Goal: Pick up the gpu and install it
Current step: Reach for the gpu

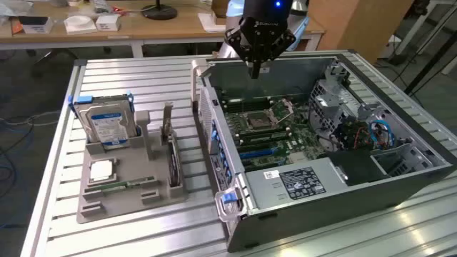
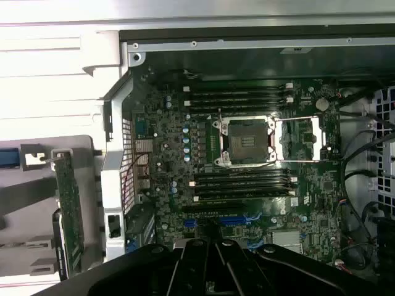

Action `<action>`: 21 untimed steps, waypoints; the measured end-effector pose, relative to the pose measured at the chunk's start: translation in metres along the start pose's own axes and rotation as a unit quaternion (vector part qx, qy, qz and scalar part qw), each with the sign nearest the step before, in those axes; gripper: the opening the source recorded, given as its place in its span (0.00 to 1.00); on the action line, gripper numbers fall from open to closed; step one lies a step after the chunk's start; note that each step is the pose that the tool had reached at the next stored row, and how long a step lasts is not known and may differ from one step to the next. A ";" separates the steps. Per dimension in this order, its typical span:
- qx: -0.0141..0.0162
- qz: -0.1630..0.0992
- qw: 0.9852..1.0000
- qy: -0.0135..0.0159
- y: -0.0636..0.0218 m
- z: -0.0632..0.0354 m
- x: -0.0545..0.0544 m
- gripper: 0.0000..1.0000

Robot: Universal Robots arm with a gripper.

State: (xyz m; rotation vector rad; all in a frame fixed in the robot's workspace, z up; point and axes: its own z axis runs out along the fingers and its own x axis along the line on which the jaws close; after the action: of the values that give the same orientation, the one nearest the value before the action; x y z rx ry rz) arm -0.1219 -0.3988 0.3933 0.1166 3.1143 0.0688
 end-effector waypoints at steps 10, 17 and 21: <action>0.000 0.000 1.000 0.000 0.0000 0.0000 0.000 0.11; 0.000 0.000 1.000 0.000 -0.0002 0.0009 0.006 0.11; 0.000 0.000 1.000 0.000 -0.0007 0.0018 0.012 0.11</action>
State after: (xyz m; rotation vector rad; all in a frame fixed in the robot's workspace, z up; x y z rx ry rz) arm -0.1343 -0.3985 0.3912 0.1169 3.1144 0.0689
